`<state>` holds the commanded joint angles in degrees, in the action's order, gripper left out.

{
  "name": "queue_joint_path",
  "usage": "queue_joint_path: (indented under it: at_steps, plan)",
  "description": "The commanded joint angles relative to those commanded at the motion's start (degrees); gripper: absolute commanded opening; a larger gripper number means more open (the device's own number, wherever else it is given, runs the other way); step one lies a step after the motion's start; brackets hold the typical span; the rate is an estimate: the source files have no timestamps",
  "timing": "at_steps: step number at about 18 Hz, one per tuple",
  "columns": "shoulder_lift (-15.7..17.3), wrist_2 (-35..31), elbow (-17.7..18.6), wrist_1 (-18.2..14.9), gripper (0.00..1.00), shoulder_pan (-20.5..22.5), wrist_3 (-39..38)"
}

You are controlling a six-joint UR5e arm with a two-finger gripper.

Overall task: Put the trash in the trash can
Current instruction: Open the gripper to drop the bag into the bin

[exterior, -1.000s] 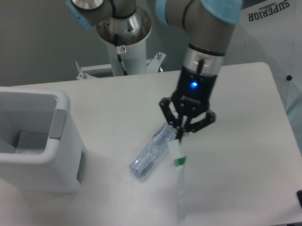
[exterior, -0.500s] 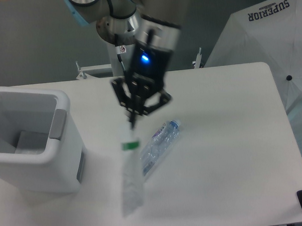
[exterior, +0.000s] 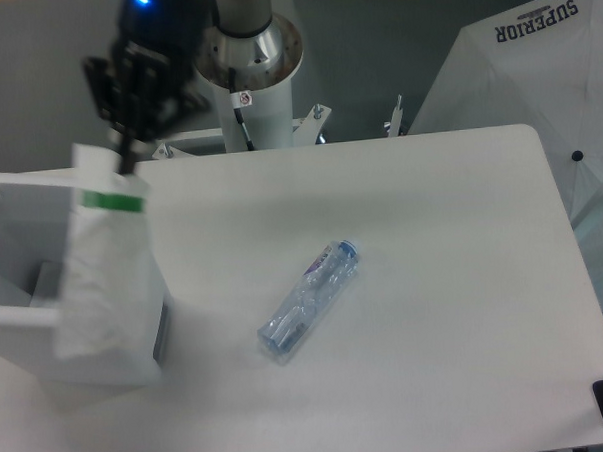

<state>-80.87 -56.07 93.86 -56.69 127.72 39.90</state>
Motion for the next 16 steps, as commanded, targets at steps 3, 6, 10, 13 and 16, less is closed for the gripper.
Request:
queue_joint_path:
  at_steps: [3, 6, 10, 13, 16]
  plan:
    - [1.94, -0.09, 2.73, 0.09, 0.0, -3.34, 0.09]
    - [1.85, -0.09, 4.13, 0.0, 0.0, -5.11, 0.09]
    - [1.42, 0.53, 6.6, 0.26, 0.0, -5.2, 0.7]
    - [0.8, 0.44, 7.48, 0.7, 0.0, -5.2, 0.88]
    - [0.19, 0.35, 7.39, 0.79, 0.25, -5.2, 1.31]
